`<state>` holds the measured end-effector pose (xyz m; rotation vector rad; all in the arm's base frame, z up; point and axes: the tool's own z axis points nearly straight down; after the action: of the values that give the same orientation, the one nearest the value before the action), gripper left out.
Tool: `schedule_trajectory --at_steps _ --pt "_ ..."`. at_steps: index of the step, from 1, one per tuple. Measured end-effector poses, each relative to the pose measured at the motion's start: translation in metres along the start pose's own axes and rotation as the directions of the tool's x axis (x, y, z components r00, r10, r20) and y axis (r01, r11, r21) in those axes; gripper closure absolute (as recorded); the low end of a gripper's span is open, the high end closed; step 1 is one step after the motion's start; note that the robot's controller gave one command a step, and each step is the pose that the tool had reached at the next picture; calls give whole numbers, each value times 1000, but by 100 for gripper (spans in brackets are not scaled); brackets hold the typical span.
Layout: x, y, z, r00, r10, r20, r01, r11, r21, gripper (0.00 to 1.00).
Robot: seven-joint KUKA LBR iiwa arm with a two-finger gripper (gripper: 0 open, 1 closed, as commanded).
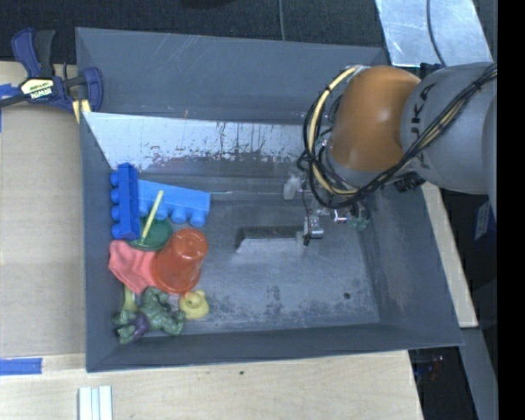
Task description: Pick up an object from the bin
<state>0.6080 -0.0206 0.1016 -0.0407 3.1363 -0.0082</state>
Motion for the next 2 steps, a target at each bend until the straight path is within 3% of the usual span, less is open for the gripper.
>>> schedule_trajectory --at_steps 1,2 --pt "6 2 27 1000 0 5 0 1000 -2 0" --pt "12 13 25 999 28 23 -28 1000 0 100"
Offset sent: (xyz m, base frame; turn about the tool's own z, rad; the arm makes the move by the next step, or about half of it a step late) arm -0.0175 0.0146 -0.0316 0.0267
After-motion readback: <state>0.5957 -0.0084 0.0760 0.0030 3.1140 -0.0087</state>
